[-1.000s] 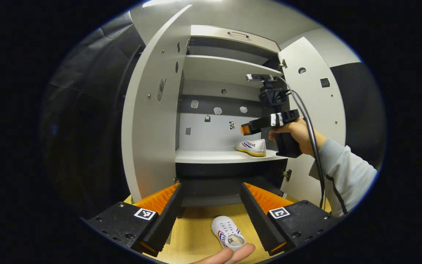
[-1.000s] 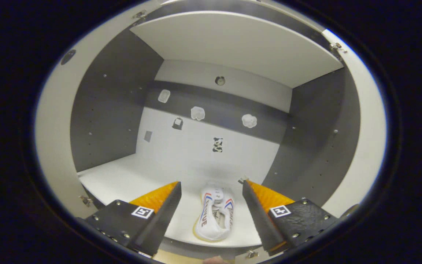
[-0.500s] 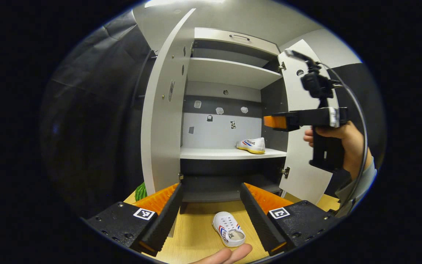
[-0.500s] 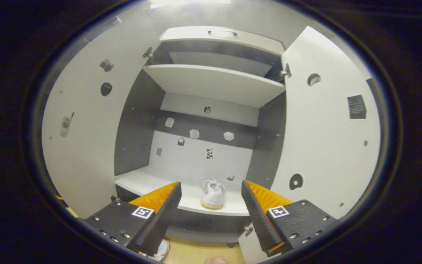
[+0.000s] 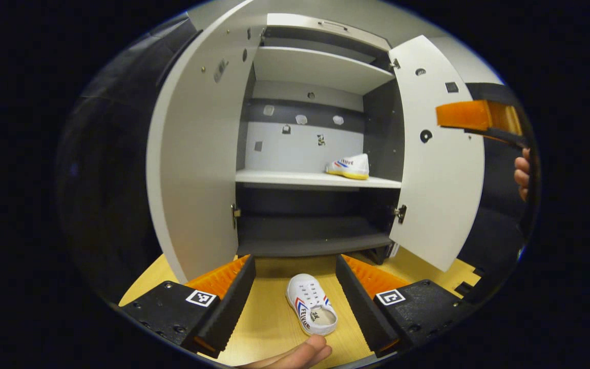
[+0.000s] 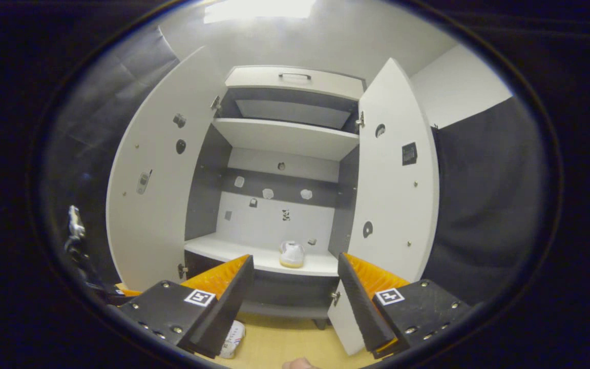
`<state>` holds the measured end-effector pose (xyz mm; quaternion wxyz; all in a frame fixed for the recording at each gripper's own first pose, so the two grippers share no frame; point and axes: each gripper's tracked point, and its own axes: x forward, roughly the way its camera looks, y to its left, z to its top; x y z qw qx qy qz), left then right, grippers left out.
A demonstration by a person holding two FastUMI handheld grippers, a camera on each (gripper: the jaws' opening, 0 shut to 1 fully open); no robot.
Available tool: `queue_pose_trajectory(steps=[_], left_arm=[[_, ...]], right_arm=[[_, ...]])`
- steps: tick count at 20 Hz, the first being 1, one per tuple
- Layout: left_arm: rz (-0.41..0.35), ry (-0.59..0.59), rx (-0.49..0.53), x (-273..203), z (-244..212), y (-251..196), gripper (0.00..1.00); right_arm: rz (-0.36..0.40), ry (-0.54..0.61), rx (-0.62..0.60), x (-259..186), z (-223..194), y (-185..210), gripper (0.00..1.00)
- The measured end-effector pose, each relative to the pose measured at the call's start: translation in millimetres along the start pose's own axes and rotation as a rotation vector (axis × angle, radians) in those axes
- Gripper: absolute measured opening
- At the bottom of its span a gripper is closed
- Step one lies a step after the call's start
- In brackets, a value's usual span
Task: Grab one shoe with the right hand and put it into the shoe cabinet, grab the other shoe with the left hand and put it into the shoe cabinet; then close the right door with the right hand and the left door with the left hand.
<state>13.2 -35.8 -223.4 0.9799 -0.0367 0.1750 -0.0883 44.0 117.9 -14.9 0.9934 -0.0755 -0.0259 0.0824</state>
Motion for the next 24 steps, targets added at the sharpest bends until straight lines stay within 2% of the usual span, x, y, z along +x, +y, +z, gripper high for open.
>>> queue_pose_trajectory(steps=[7,9,14,16,20,23,24], left_arm=[[0.006,0.123,0.022,50.8,-83.9,10.0,0.98],[-0.011,0.232,-0.002,60.0,-114.2,7.8,0.98],[0.002,0.389,0.012,89.8,-166.4,14.9,0.99],[-0.013,0.434,0.010,95.1,-179.8,13.8,0.99],[-0.061,0.462,0.033,99.3,-183.9,7.7,0.96],[-0.086,0.511,0.029,94.7,-188.1,3.7,0.94],[-0.115,0.513,0.025,92.4,-188.3,-2.6,0.94]], right_arm=[[0.008,-0.008,0.113,-28.0,-23.8,-8.3,0.98],[0.028,-0.011,0.135,-31.5,-25.1,-3.5,0.98],[0.064,-0.035,0.113,-38.2,-27.4,4.6,0.98],[0.080,-0.030,0.115,-40.1,-31.6,8.8,0.98],[0.184,-0.016,0.156,-44.8,-35.6,35.4,0.98],[0.179,-0.019,0.102,-46.1,-38.2,36.7,0.98],[0.180,-0.021,0.092,-46.9,-39.2,38.9,0.98]])
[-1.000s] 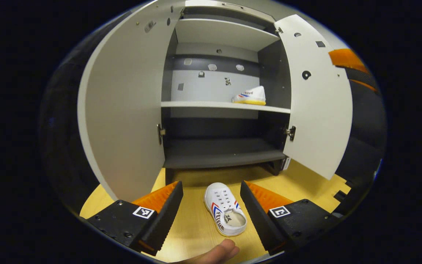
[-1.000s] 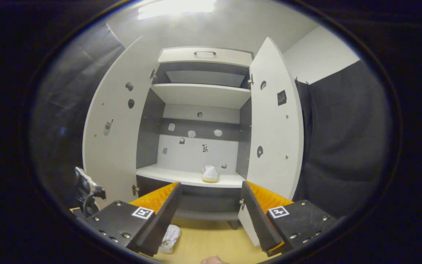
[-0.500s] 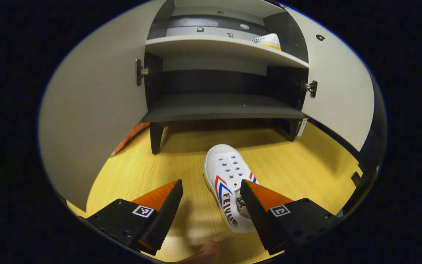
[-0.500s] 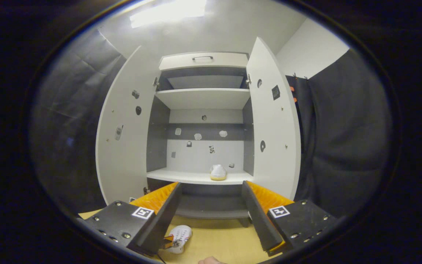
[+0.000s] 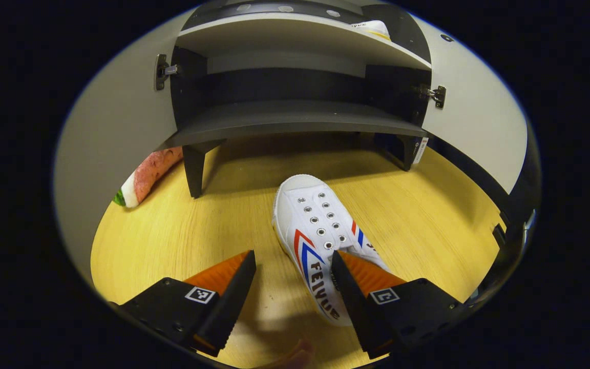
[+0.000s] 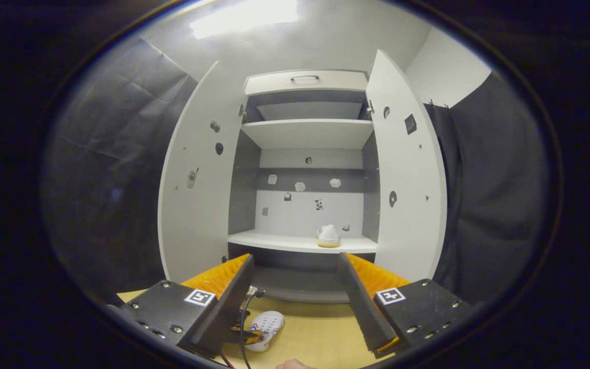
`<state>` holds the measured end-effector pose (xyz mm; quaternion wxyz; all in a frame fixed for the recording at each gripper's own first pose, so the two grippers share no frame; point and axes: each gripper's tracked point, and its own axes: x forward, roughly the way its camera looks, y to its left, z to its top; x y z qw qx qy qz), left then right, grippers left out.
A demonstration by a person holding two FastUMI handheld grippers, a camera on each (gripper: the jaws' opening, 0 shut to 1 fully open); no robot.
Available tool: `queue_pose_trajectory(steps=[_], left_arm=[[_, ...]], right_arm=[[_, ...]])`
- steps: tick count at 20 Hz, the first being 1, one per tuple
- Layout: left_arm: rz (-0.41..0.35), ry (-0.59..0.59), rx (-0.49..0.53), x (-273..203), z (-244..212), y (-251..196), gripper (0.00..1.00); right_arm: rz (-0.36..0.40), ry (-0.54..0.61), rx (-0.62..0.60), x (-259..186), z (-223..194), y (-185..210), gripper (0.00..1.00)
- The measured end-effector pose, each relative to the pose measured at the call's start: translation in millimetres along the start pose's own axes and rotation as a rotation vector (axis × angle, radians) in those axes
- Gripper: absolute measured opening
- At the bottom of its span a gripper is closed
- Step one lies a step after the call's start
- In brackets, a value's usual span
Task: Grab one shoe with the right hand and put it into the shoe cabinet, grab the other shoe with the left hand and put it into the shoe cabinet; then close the right door with the right hand and the left door with the left hand.
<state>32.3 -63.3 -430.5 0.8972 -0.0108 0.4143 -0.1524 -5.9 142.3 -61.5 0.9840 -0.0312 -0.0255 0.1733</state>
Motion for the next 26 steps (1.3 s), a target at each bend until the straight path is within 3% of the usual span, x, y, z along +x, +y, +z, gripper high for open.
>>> queue_pose_trajectory(steps=[2,4,8,12,13,15,22,26], left_arm=[[-0.029,0.008,0.017,-0.8,-4.2,-4.1,0.93],[0.016,0.023,0.016,7.4,-2.8,8.2,0.93],[-0.036,0.036,-0.049,14.6,-3.4,3.6,0.89],[-0.021,-0.016,-0.063,12.0,-2.8,-7.6,0.77],[-0.024,-0.029,-0.067,14.3,0.0,-9.9,0.65],[0.001,-0.056,-0.047,15.3,2.7,-9.9,0.52],[0.050,-0.092,-0.064,23.4,7.0,-6.9,0.52],[0.059,-0.105,-0.070,28.6,10.5,-9.3,0.10]], right_arm=[[0.008,-0.001,0.002,-0.1,-3.1,2.9,0.98],[0.017,0.008,0.016,2.6,-8.4,4.1,0.98],[0.025,0.024,0.027,7.2,-16.9,1.0,0.98],[0.008,0.037,0.048,14.0,-27.8,-6.7,0.98],[0.004,0.045,0.053,15.5,-31.4,-8.8,0.98],[-0.009,0.060,0.055,16.6,-38.3,-14.6,0.98],[-0.029,0.069,0.063,15.2,-45.4,-25.7,0.98],[-0.036,0.081,0.054,13.4,-47.7,-28.5,0.98]])
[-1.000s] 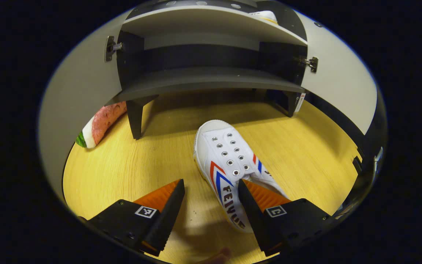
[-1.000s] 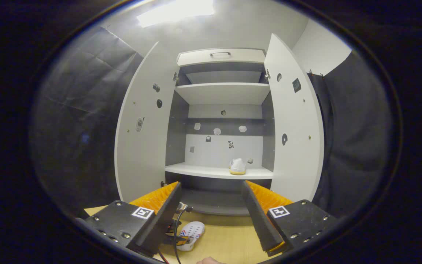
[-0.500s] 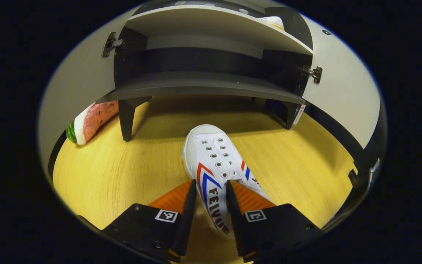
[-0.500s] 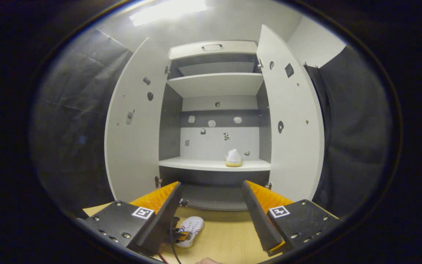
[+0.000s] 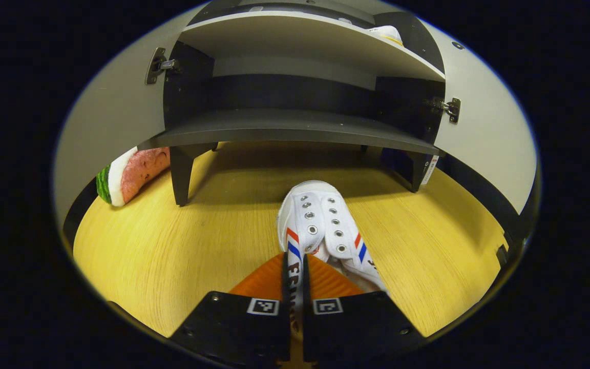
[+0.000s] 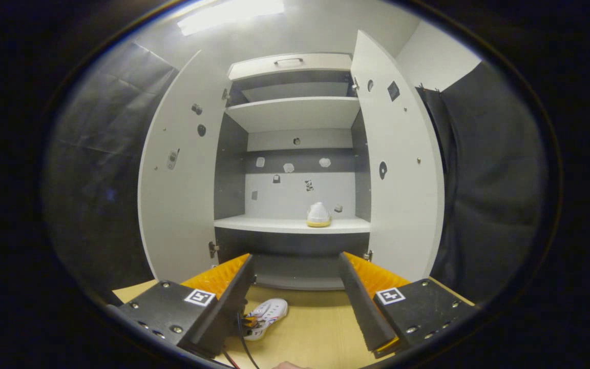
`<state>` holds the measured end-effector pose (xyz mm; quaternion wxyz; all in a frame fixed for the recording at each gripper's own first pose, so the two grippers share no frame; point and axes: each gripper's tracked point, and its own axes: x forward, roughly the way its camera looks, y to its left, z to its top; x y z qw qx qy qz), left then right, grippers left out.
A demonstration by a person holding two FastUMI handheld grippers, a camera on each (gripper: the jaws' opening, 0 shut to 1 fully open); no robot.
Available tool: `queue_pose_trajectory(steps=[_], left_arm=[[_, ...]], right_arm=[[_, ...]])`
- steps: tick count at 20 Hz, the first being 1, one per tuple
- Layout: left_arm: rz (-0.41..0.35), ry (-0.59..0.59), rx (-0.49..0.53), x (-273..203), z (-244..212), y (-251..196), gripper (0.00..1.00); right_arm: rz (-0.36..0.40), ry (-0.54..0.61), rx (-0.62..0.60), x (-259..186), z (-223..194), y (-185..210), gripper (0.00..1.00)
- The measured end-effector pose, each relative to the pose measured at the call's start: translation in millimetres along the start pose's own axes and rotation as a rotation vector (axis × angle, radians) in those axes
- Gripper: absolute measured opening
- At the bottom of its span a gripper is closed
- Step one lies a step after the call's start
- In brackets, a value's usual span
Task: Grab one shoe with the right hand and put it into the shoe cabinet, grab the other shoe with the left hand and put it into the shoe cabinet; then close the right door with the right hand and the left door with the left hand.
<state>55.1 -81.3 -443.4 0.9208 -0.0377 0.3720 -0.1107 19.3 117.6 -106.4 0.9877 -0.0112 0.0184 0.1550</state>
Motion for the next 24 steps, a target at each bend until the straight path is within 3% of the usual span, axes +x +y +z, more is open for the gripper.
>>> queue_pose_trajectory(steps=[2,8,14,24], left_arm=[[0.023,-0.026,0.032,-5.1,1.9,1.1,0.02],[0.024,-0.097,0.028,-42.4,24.4,-9.0,0.01],[-0.010,-0.218,0.027,-108.1,84.7,-26.8,0.01],[0.021,-0.389,0.032,-187.5,213.1,-24.4,0.01]], right_arm=[[-0.005,-0.006,-0.014,-3.5,4.5,-2.9,0.98],[-0.040,-0.053,-0.013,-21.2,23.9,-16.4,0.98],[-0.091,-0.075,-0.050,-39.1,30.1,-30.5,0.98],[-0.095,-0.087,-0.021,-57.9,29.0,-40.8,0.98]])
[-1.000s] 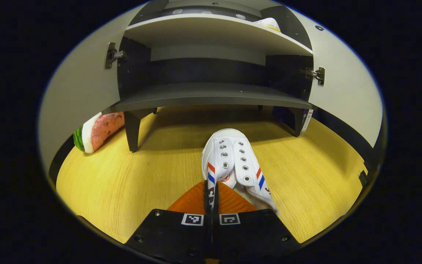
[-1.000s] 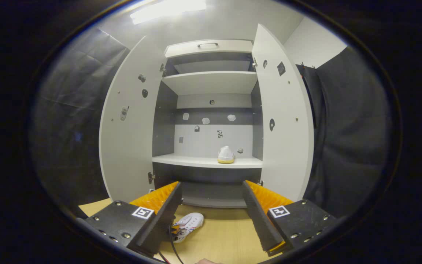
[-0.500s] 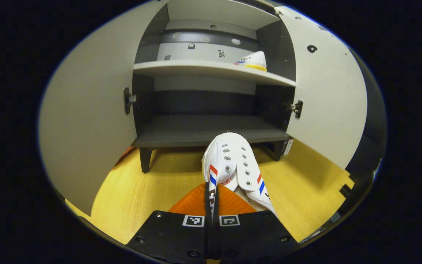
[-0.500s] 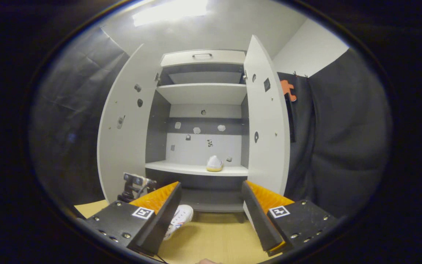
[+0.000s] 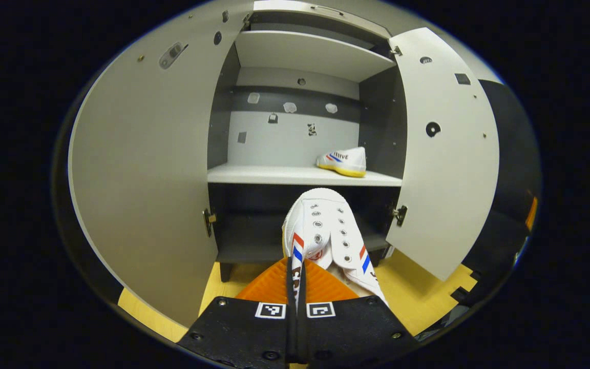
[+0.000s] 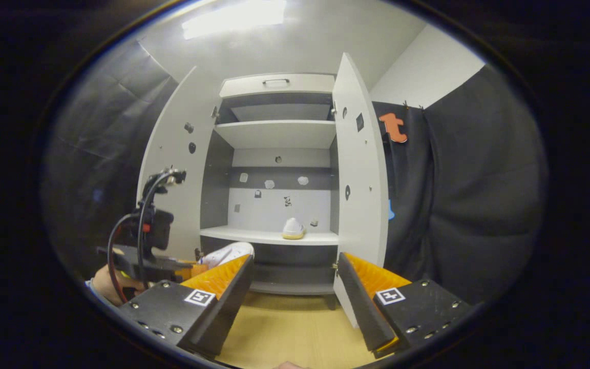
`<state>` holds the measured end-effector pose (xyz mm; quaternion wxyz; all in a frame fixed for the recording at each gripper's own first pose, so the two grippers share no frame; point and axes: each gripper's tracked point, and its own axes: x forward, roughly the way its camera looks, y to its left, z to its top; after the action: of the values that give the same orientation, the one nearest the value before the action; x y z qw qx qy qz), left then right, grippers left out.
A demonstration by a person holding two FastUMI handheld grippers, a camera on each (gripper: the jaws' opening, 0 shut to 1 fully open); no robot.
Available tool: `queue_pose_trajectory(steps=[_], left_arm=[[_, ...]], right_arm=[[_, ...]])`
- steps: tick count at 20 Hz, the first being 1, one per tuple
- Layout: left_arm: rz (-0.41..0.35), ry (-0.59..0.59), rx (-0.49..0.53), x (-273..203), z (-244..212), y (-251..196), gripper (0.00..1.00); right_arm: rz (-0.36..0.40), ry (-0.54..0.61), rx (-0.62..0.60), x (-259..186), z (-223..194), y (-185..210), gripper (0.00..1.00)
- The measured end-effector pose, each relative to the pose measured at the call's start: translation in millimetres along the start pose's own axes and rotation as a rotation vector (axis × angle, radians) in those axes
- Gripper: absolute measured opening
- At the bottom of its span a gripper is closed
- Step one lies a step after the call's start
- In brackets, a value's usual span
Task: Grab one shoe with the right hand and put it into the shoe cabinet, grab the other shoe with the left hand and put it into the shoe cabinet; then close the right door with the right hand and the left door with the left hand.
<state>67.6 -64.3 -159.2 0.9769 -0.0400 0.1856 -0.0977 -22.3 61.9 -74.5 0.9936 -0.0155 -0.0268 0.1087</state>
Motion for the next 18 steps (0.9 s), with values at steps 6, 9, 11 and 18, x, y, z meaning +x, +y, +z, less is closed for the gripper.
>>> queue_pose_trajectory(steps=[6,9,11,18], left_arm=[[0.044,-0.036,0.003,47.1,87.6,0.6,0.01],[0.054,-0.031,-0.061,79.1,123.4,6.8,0.00],[0.036,-0.027,-0.117,100.6,147.3,10.5,0.00],[0.190,0.005,-0.201,178.7,187.7,64.8,0.01]], right_arm=[[0.000,-0.003,0.023,-12.2,-3.7,-12.5,0.98],[-0.005,-0.014,0.041,-20.8,-2.3,-24.6,0.98],[-0.020,-0.015,0.061,-26.7,-1.7,-36.7,0.98],[-0.057,-0.041,0.084,-47.5,5.8,-68.3,0.99]])
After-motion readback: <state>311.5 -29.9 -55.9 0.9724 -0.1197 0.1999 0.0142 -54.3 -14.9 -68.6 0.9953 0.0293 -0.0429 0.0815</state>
